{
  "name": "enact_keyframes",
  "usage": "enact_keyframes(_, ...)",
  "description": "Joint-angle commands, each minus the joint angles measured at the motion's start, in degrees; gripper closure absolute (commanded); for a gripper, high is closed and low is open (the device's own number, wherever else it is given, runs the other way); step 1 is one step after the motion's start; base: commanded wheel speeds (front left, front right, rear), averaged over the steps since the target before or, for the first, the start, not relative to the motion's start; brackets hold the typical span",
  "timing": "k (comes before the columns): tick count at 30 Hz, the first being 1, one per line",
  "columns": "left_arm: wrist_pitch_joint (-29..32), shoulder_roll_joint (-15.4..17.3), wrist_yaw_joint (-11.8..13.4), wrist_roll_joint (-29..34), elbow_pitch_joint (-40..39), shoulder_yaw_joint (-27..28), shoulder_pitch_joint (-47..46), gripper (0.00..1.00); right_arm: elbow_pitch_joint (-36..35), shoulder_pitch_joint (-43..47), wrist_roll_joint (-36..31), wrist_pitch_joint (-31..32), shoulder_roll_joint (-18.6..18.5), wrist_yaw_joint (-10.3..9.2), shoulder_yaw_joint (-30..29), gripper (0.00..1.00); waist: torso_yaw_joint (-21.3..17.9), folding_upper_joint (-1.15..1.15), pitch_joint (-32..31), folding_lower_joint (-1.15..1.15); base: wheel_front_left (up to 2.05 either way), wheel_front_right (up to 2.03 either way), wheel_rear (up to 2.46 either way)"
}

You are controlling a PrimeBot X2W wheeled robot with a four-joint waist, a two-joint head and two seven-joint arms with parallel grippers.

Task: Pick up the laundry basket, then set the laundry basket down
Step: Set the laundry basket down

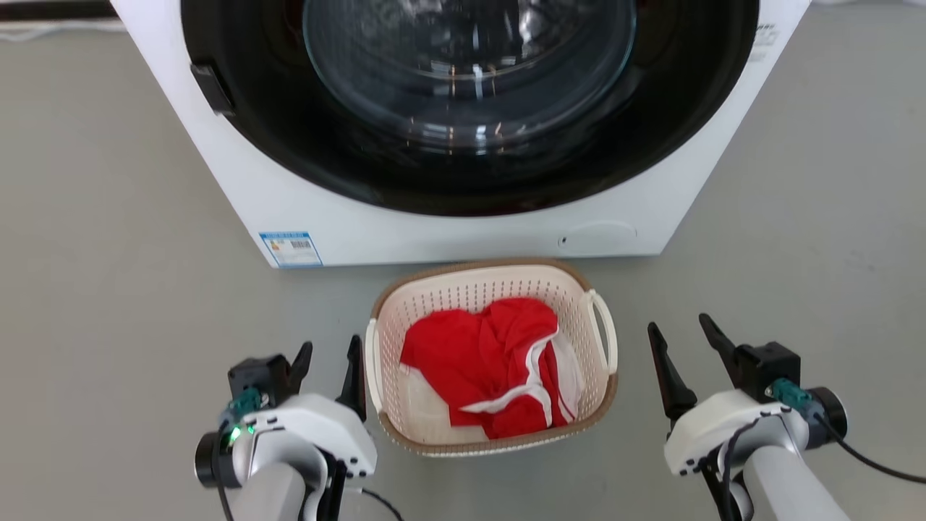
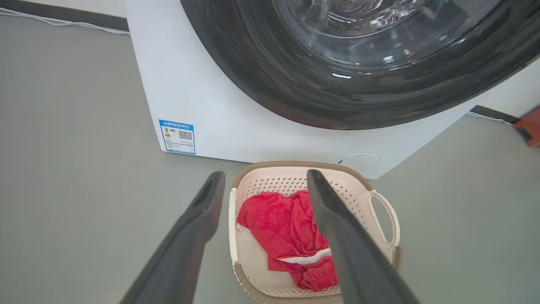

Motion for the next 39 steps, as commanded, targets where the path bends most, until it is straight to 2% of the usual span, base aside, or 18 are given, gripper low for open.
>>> enact_keyframes(1, -0.35, 0.93, -0.24, 0.73, -1.9, 1.91, 0.69, 0.0, -1.72, 0.69, -0.41, -0.8, 0.29, 0.25, 1.4, 0.0, 0.05, 0.0, -2.01, 0.0, 0.0, 0.0, 0.0)
enact_keyframes(18, -0.35, 0.93, 0.38, 2.13, -12.21, 7.53, 14.67, 0.0, -9.49, 10.35, -1.31, -0.8, 0.29, 0.25, -0.17, 0.0, -1.16, 0.0, -12.88, 0.0, 0.0, 0.0, 0.0)
enact_keyframes(24, -0.35, 0.93, 0.71, 1.96, -14.86, 9.65, 17.11, 0.0, -12.6, 12.27, -1.8, -0.8, 0.29, 0.25, -1.39, 0.0, -2.01, 0.0, -14.22, 0.0, 0.0, 0.0, 0.0)
enact_keyframes(39, -0.35, 0.93, 1.1, 2.33, -18.49, 12.91, 19.55, 0.0, -14.22, 13.38, -2.64, -0.8, 0.29, 0.25, -3.76, 0.0, -2.89, 0.0, -15.57, 0.0, 0.0, 0.0, 0.0)
